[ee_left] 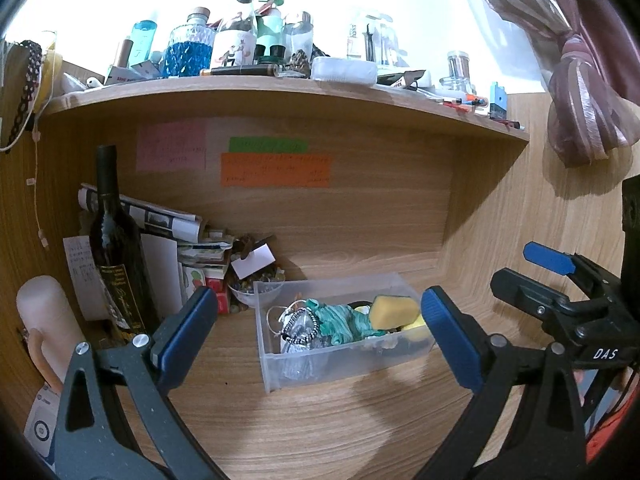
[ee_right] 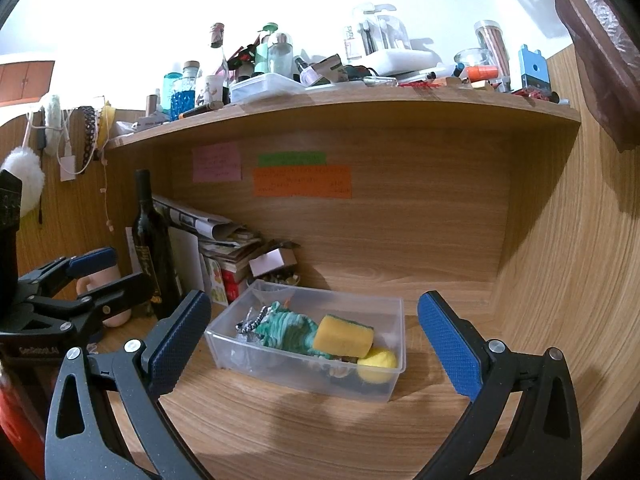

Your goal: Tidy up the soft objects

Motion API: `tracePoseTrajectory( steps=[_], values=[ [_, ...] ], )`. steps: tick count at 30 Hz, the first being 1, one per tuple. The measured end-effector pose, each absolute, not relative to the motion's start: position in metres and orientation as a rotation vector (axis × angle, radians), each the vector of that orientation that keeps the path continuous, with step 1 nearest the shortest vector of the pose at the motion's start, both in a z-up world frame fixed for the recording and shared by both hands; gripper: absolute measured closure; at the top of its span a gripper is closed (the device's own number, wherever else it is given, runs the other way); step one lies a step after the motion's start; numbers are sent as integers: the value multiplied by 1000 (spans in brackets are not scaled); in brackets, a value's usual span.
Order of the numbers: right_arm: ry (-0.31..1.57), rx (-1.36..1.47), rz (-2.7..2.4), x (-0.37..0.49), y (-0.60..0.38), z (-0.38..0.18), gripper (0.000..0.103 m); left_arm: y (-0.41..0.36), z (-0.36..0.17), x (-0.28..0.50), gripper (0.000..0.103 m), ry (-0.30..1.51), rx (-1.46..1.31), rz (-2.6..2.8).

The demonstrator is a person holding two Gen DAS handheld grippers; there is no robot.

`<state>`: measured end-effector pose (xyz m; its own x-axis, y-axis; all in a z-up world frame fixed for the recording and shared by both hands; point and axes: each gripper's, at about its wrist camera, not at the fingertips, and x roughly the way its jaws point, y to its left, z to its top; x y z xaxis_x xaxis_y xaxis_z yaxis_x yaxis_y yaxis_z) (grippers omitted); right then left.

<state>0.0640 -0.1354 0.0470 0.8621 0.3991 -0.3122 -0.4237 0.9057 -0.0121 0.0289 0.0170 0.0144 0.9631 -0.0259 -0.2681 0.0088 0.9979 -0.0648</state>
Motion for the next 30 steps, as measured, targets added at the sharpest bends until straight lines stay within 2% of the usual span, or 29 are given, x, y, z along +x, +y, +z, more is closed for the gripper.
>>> tracePoseTrajectory(
  steps=[30],
  values=[
    [319,-69,428,69,-139,44,0,14,12,34,0,264,-48,-38]
  ],
)
